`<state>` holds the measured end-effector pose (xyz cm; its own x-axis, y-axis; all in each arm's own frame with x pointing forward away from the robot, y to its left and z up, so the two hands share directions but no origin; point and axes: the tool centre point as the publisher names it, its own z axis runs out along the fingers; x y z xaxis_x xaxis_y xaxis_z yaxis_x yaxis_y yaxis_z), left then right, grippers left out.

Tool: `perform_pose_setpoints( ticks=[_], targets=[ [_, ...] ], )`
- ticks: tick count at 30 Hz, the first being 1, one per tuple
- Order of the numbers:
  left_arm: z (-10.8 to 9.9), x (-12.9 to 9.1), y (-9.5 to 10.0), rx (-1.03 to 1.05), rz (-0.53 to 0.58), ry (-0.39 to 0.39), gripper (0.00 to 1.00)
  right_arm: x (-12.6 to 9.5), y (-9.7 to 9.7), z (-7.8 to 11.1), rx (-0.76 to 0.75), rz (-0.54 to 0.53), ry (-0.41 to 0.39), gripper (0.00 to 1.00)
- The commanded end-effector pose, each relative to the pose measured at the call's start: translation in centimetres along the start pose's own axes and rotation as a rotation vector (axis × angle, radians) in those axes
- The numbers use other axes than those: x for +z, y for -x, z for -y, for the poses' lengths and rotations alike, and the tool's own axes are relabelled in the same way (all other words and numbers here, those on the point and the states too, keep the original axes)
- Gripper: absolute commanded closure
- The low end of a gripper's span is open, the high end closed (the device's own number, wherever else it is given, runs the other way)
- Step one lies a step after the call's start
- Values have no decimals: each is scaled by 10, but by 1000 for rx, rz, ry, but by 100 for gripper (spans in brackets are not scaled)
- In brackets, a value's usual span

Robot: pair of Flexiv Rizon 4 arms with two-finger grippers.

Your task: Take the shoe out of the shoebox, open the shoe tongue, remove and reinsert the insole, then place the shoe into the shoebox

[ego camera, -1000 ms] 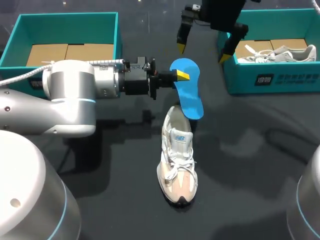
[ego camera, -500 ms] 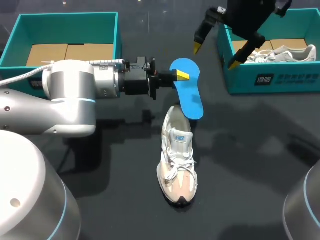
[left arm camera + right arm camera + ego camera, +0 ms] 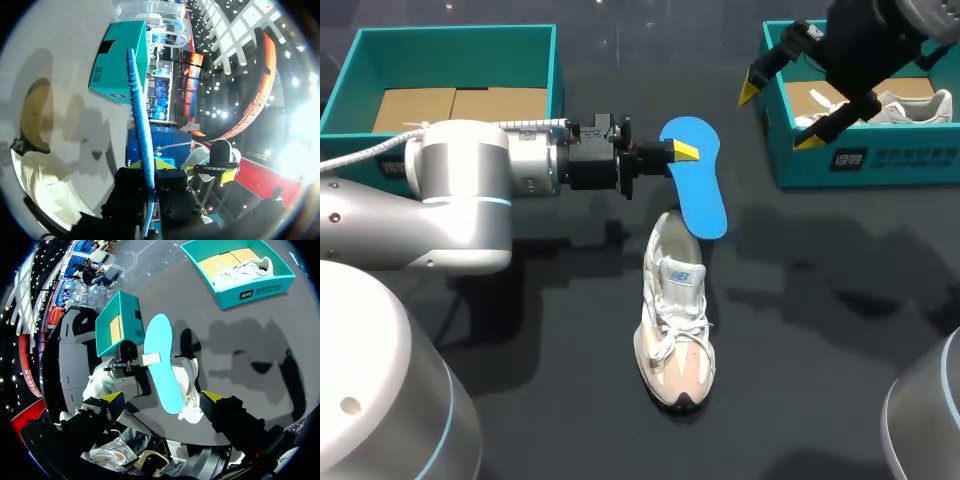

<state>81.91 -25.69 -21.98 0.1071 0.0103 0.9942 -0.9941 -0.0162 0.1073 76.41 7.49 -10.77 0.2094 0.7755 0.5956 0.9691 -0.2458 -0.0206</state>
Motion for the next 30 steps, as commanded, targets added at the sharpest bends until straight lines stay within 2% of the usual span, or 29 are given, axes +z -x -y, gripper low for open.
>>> perform_pose_setpoints(
  ticks=[1, 8, 15, 30],
  targets=[
    [0, 0, 1, 1, 0, 0, 100, 6, 15, 2, 8, -456, -5, 0],
    [0, 0, 1, 1, 0, 0, 100, 15, 27, 2, -1, -604, -19, 0],
    [0, 0, 1, 1, 0, 0, 100, 23, 36, 1, 9, -688, -57, 0],
    [0, 0, 1, 1, 0, 0, 100, 44, 42, 2, -1, -760, -77, 0]
  ],
)
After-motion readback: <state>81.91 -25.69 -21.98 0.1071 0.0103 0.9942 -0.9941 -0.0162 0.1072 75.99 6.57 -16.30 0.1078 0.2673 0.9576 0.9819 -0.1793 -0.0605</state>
